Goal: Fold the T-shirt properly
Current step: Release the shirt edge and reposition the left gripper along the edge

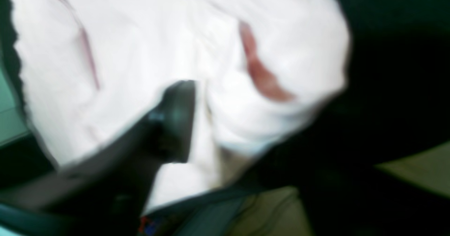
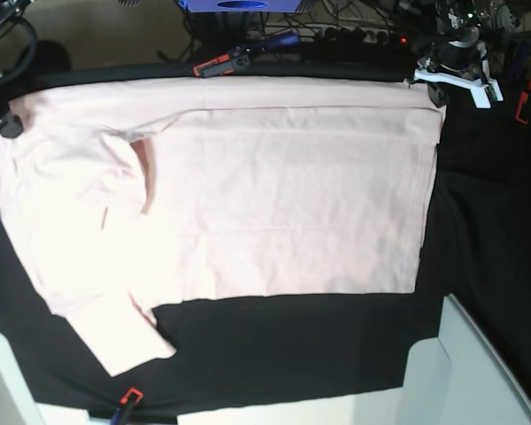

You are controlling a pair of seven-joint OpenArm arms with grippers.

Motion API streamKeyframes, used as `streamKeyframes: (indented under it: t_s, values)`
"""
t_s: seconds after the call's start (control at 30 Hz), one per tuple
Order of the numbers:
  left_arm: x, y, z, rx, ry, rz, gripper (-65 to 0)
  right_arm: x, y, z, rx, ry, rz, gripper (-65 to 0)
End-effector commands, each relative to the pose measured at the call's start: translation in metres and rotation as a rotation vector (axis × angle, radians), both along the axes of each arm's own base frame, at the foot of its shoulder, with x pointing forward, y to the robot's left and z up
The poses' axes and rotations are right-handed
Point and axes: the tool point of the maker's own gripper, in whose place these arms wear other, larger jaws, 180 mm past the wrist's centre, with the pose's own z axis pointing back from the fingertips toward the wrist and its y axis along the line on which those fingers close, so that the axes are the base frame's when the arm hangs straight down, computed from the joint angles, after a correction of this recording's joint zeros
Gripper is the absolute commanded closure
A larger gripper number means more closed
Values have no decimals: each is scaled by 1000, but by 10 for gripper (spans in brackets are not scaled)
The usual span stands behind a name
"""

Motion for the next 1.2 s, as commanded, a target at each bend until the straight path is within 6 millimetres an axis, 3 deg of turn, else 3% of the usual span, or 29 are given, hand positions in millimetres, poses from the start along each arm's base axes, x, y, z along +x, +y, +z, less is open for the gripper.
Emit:
streamKeyframes:
  t_s: [0.0,0.03,0.1,0.37,0.5,0.63,0.73,0.87,1.07,1.17]
  values:
    - [-4,8,4,18,10,5,-178,-20,-12,-3,-23,74,-14,-408]
    - [-7,12,4,18,24,16,-213,-23,-13,-2,-16,79,-22,-441]
    - [-12,20,4,19,39,41,-252,-25,-16,-1,-12,80,-32,-447]
    - [-12,26,11,34,34,47,-322,-34,-22,1,-31,88,-45,-447]
    - [-7,19,32,60,-8,8,-329,-40,-41,28,-157,59,-49,-453]
    - [12,-6,56,53,-85,-44,-329,-36,-50,64,-304,21,-11,-454]
    - [27,-20,47,15,-100,-63,-329,-31,-51,75,-347,7,8,-454]
    - [37,-26,20,-40,-77,-45,-329,-31,-51,75,-349,8,8,-454]
    - [31,-23,-8,-78,-26,-2,-324,-32,-51,75,-349,9,9,-454]
    - [29,-19,-7,-60,-48,9,-321,-32,-51,75,-349,9,9,-454]
